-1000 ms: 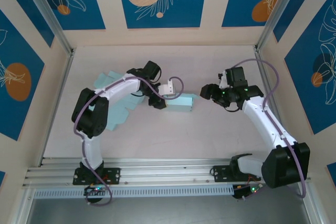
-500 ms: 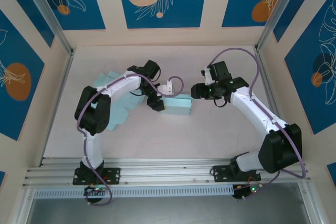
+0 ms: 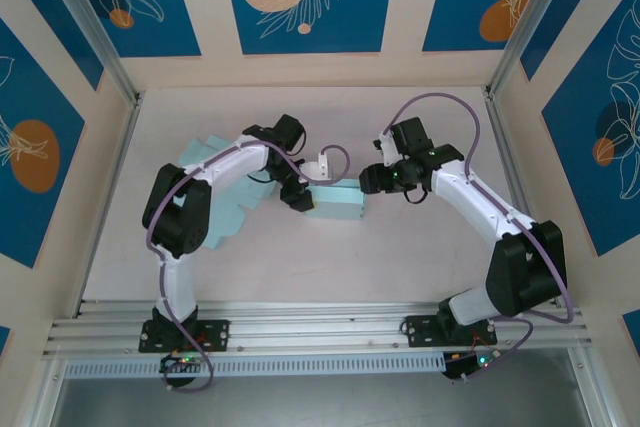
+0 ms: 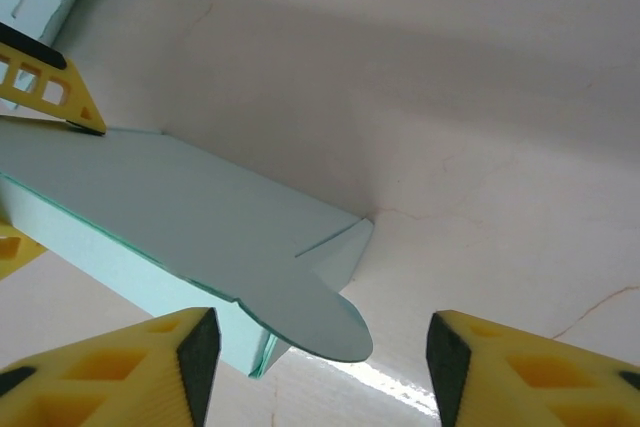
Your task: Fold the paper box
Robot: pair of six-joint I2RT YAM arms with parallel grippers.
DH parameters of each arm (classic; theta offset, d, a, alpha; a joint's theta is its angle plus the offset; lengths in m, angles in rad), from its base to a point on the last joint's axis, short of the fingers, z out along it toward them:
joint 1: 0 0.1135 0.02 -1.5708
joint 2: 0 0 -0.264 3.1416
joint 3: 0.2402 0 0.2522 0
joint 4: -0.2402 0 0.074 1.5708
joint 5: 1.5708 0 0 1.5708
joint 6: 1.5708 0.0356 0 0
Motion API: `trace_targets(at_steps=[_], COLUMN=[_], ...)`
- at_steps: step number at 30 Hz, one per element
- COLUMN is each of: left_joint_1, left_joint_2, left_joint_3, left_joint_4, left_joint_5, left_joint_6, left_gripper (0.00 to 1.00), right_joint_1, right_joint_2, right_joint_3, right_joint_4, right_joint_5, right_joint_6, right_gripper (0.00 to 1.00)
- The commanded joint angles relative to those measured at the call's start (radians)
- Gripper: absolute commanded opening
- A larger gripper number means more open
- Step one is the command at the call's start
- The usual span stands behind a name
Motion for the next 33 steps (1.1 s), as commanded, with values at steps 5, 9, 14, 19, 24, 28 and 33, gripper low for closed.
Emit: trace_targets(at_steps=[5,9,14,19,24,28,33], left_joint_1=[0.009,0.01,0.005,0.005,0.005,0.005,0.003], left_joint_2=[0.006,-0.007,-0.013,-0.016,-0.017,-0.018,-0.02], left_joint_3=[0.012,-0.013,-0.024,-0.03,-0.031,-0.03,-0.033], left_joint_4=[0.01,0.052,0.066,0.063,0.067,0.068,0.074], left_joint_5=[0.003,0.001,0.002,0.007,0.003,-0.005,-0.02], left_joint_6=[-0.032,-0.058,-0.061,-0.049,-0.049,-0.05,-0.049], left_gripper=[0.51,0.5,0.5,0.5,0.5,0.5,0.49], right_joint_1=[0.029,0.042,0.05,0.046,0.044,0.053,0.067], right_joint_2=[0.011,0.011,0.017,0.034,0.066,0.072,0.079], right_joint_3=[0.057,0.066,0.065,0.066,0.081,0.09,0.101], right_joint_4=[-0.031,-0.044,-0.038,-0.036,-0.033,-0.024,-0.027], right_joint_5=[-0.04,-0.04,-0.031,0.01,0.007,-0.007,-0.007], right_joint_6=[0.035,0.077,0.099,0.091,0.101,0.119,0.141], right_gripper=[0.37,0.3,0.28,0.29,0.24,0.13,0.1])
